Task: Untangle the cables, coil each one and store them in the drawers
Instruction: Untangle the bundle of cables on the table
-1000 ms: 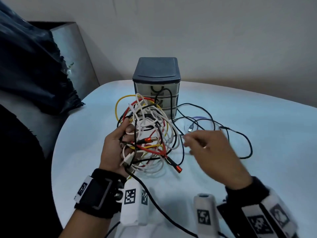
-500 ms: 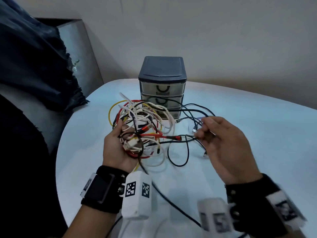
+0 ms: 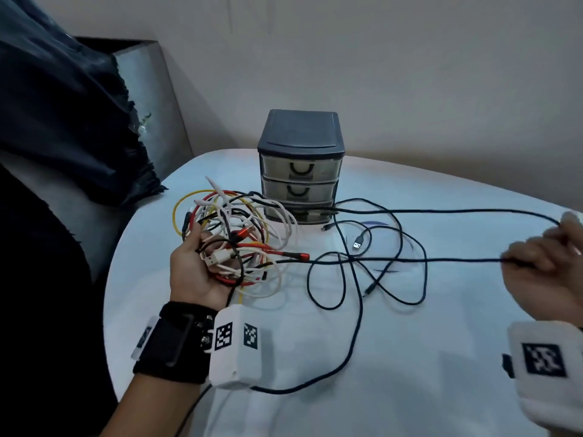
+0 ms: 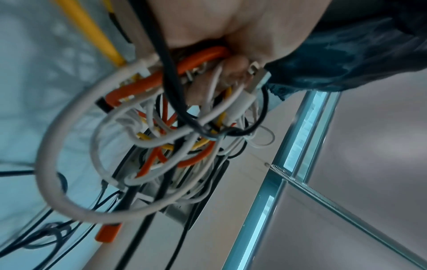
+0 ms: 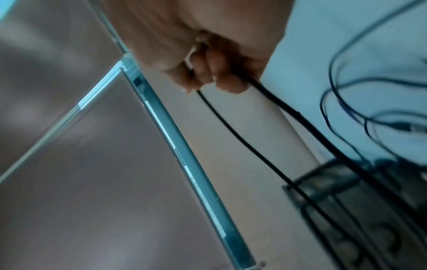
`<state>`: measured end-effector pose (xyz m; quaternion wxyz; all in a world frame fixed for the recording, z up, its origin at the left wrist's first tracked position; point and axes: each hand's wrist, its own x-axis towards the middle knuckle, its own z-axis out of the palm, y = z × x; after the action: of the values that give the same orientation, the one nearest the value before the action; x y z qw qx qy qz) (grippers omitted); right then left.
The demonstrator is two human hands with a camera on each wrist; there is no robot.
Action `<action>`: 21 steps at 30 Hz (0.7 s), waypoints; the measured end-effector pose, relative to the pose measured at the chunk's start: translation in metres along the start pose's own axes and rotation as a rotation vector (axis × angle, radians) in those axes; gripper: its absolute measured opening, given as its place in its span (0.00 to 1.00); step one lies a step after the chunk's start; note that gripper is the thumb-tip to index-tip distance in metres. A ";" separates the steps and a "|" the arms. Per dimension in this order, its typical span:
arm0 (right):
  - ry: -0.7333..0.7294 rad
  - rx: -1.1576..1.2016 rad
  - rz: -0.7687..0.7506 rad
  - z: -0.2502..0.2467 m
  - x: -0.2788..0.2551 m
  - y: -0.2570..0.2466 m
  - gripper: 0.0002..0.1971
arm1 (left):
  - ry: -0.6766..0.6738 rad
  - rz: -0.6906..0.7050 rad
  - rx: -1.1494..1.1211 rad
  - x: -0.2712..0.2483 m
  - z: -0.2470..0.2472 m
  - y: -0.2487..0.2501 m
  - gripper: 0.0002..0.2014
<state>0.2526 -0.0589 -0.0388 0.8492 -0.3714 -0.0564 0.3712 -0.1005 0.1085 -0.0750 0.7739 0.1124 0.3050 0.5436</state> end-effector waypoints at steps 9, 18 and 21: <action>0.344 -0.856 -0.223 -0.010 0.003 0.010 0.10 | -0.202 -0.228 0.004 -0.031 0.028 -0.025 0.21; -0.503 -1.376 -0.445 0.088 -0.058 0.101 0.08 | -0.209 -0.139 0.036 -0.038 0.033 -0.028 0.19; -0.592 -1.384 -0.384 0.100 -0.059 0.114 0.10 | -0.216 -0.145 0.041 -0.033 0.025 -0.025 0.19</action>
<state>0.1055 0.0115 -0.0332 0.4230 -0.6863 -0.5631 0.1815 -0.0735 0.0732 -0.0562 0.8372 0.1635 0.2381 0.4645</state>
